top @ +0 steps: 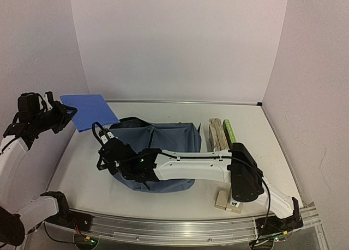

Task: Pack the student bag
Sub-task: Place the files in the student bag, then pick up the book from the center of the board.

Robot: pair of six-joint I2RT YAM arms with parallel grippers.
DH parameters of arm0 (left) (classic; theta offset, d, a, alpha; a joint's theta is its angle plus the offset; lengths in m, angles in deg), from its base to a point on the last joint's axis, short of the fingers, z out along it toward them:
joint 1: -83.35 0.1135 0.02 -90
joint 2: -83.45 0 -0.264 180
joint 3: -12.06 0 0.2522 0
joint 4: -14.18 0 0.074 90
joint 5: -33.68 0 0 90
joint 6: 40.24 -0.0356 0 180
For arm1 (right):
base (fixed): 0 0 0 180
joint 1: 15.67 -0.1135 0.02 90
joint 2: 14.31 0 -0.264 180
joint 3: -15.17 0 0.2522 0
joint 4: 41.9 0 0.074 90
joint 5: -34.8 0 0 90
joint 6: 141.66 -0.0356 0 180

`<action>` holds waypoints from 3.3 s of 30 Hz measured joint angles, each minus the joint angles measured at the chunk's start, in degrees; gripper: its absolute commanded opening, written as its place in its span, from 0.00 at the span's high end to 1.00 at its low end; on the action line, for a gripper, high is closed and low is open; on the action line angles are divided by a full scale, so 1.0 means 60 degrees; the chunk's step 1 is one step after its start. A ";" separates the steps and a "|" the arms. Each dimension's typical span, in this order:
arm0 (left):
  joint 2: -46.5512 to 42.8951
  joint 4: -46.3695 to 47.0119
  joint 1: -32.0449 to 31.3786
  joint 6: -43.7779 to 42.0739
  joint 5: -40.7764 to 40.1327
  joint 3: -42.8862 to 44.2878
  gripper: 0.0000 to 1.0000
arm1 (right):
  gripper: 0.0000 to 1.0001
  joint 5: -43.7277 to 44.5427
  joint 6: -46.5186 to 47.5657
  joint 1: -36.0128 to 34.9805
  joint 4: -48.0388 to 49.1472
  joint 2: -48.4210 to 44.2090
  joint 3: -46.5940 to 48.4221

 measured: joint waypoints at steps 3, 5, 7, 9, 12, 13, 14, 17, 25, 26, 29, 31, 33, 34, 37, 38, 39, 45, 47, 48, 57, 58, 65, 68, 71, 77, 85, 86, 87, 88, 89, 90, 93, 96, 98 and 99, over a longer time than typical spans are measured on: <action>-0.0640 -0.0354 -0.0004 0.0003 -0.0609 -0.0124 1.00 | 0.98 0.0404 -0.0392 -0.0006 0.0016 -0.0105 -0.0034; -0.1146 -0.0692 -0.0004 -0.0008 -0.1136 -0.0153 1.00 | 1.00 0.0647 -0.0715 0.0025 0.0040 -0.0320 -0.0252; -0.1638 -0.0977 -0.0001 -0.0039 -0.1569 -0.0155 1.00 | 1.00 0.0815 -0.1059 0.0078 0.0065 -0.0659 -0.0613; -0.2030 -0.1261 0.0000 -0.0072 -0.1884 -0.0150 1.00 | 1.00 0.0898 -0.1462 0.0164 0.0204 -0.1148 -0.1170; -0.2329 -0.1685 0.0000 -0.0081 -0.2090 -0.0137 1.00 | 1.00 0.0912 -0.2008 0.0343 0.0662 -0.2034 -0.2273; -0.2366 -0.1841 0.0000 -0.0078 -0.2121 -0.0137 1.00 | 1.00 0.0915 -0.2177 0.0412 0.0850 -0.2355 -0.2667; -0.2393 -0.2008 0.0000 -0.0072 -0.2131 -0.0137 1.00 | 1.00 0.0924 -0.2312 0.0454 0.1052 -0.2609 -0.2972; -0.2471 -0.2398 0.0010 -0.0076 -0.1985 -0.0141 1.00 | 1.00 0.0959 -0.2613 0.0554 0.1726 -0.3300 -0.3786; -0.1851 -0.1606 0.0031 0.0064 0.1005 -0.0736 1.00 | 1.00 0.0882 -0.2758 0.0584 0.2478 -0.3637 -0.4072; -0.1683 -0.1519 0.0029 0.0092 0.1321 -0.0860 1.00 | 1.00 0.0869 -0.2758 0.0581 0.2487 -0.3637 -0.4072; -0.1001 -0.1343 0.0033 0.0102 0.2046 -0.1064 1.00 | 1.00 0.0783 -0.2759 0.0581 0.2530 -0.3637 -0.4072; -0.0616 -0.1242 0.0033 0.0081 0.2375 -0.1162 1.00 | 1.00 0.0727 -0.2755 0.0581 0.2562 -0.3637 -0.4072; -0.0286 -0.1099 0.0033 0.0047 0.2706 -0.1331 1.00 | 1.00 0.0675 -0.2745 0.0581 0.2599 -0.3637 -0.4072; -0.0170 -0.1039 0.0033 0.0034 0.2842 -0.1427 1.00 | 1.00 0.0650 -0.2733 0.0581 0.2621 -0.3637 -0.4072; 0.0128 -0.0560 0.0031 0.0128 0.3253 -0.1852 1.00 | 1.00 0.0525 -0.2652 0.0581 0.2674 -0.3637 -0.4072; 0.0247 -0.0311 0.0020 0.0216 0.3382 -0.2043 1.00 | 1.00 0.0462 -0.2622 0.0581 0.2689 -0.3637 -0.4072; 0.0387 -0.0082 0.0001 0.0311 0.3496 -0.2228 1.00 | 1.00 0.0401 -0.2600 0.0581 0.2700 -0.3637 -0.4072; 0.1331 0.1086 -0.0712 0.0681 0.3540 -0.2530 1.00 | 1.00 -0.0010 -0.2483 0.0581 0.2706 -0.3637 -0.4069; 0.1686 0.1550 -0.1192 0.0793 0.3410 -0.2530 1.00 | 1.00 -0.0128 -0.2447 0.0581 0.2706 -0.3637 -0.4069; 0.1905 0.1793 -0.1466 0.0826 0.3341 -0.2525 1.00 | 1.00 -0.0176 -0.2435 0.0581 0.2706 -0.3637 -0.4069; 0.4461 0.3361 -0.2864 0.1035 0.2999 -0.1738 1.00 | 1.00 -0.0557 -0.2436 0.0585 0.2704 -0.3590 -0.4015; 0.4780 0.3499 -0.3039 0.1032 0.2965 -0.1546 1.00 | 1.00 -0.0585 -0.2438 0.0585 0.2708 -0.3551 -0.3972; 0.6819 0.4132 -0.4075 0.0937 0.2668 -0.0180 1.00 | 1.00 -0.0765 -0.2459 0.0581 0.2842 -0.3320 -0.3831; 0.7329 0.4167 -0.4239 0.0778 0.2540 0.0217 0.95 | 1.00 -0.0800 -0.2484 0.0585 0.2868 -0.3254 -0.3786; 0.7611 0.4169 -0.4312 0.0682 0.2342 0.0315 0.88 | 1.00 -0.0782 -0.2520 0.0583 0.2879 -0.3221 -0.3784; 0.7984 0.4050 -0.4361 0.0288 0.1527 0.0311 0.66 | 1.00 -0.0482 -0.2620 0.0584 0.2883 -0.3200 -0.3784; 0.6591 0.2860 -0.4364 -0.0220 -0.0093 0.0147 0.39 | 0.74 -0.0279 -0.2726 0.0581 0.3117 -0.3212 -0.4146; 0.6122 0.2573 -0.4364 -0.0275 -0.0371 0.0121 0.35 | 0.67 -0.0281 -0.2744 0.0581 0.3164 -0.3233 -0.4300; 0.5634 0.2322 -0.4364 -0.0323 -0.0635 0.0096 0.31 | 0.60 -0.0296 -0.2726 0.0581 0.3182 -0.3255 -0.4443; 0.5061 0.2050 -0.4362 -0.0391 -0.0927 0.0056 0.29 | 0.54 -0.0342 -0.2743 0.0581 0.3196 -0.3284 -0.4584; 0.4476 0.1760 -0.4352 -0.0452 -0.1204 0.0012 0.27 | 0.49 -0.0419 -0.2737 0.0581 0.3208 -0.3328 -0.4745; 0.3891 0.1429 -0.4328 -0.0488 -0.1485 -0.0033 0.25 | 0.44 -0.0523 -0.2707 0.0581 0.3211 -0.3406 -0.4928; 0.2140 0.0275 -0.4174 -0.0553 -0.2381 -0.0157 0.15 | 0.34 -0.0891 -0.2662 0.0581 0.3156 -0.3913 -0.5590; 0.0696 -0.0919 -0.3869 -0.0627 -0.3233 -0.0214 0.07 | 0.23 -0.1155 -0.2639 0.0581 0.3141 -0.4809 -0.6377; -0.0078 -0.1633 -0.3700 -0.0706 -0.3714 -0.0210 0.04 | 0.17 -0.1169 -0.2609 0.0581 0.3098 -0.5630 -0.6998; -0.0356 -0.1893 -0.3667 -0.0743 -0.3867 -0.0207 0.03 | 0.15 -0.1112 -0.2572 0.0581 0.3040 -0.6120 -0.7300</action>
